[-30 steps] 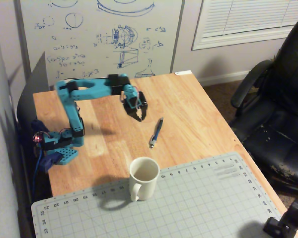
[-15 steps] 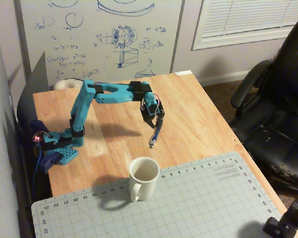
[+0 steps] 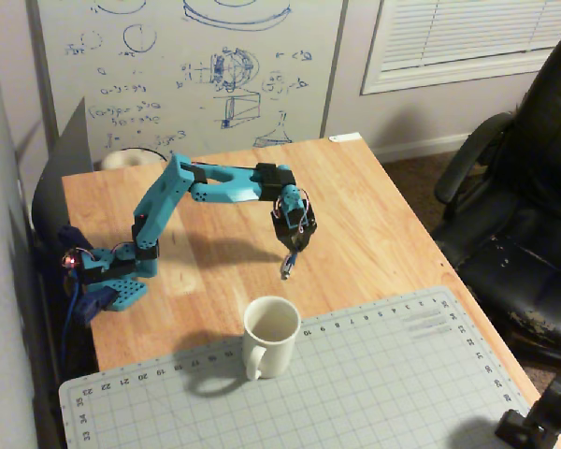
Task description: Touch the pen.
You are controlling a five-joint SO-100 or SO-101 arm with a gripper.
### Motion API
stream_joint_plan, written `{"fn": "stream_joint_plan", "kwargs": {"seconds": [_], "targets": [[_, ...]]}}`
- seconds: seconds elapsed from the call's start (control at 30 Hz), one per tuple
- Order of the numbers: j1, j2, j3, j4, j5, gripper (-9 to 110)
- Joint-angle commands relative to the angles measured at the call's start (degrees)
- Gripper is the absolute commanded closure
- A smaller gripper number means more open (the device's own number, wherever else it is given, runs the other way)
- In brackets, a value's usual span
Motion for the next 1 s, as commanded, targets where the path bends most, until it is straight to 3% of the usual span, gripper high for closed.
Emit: {"fn": "stream_joint_plan", "kwargs": {"seconds": [0.0,0.97], "targets": [[0.53,1.49,-5.27,-1.05,-0.26,101],[0.62,-0.88,-4.31,-1.05,-0.26,101]]}}
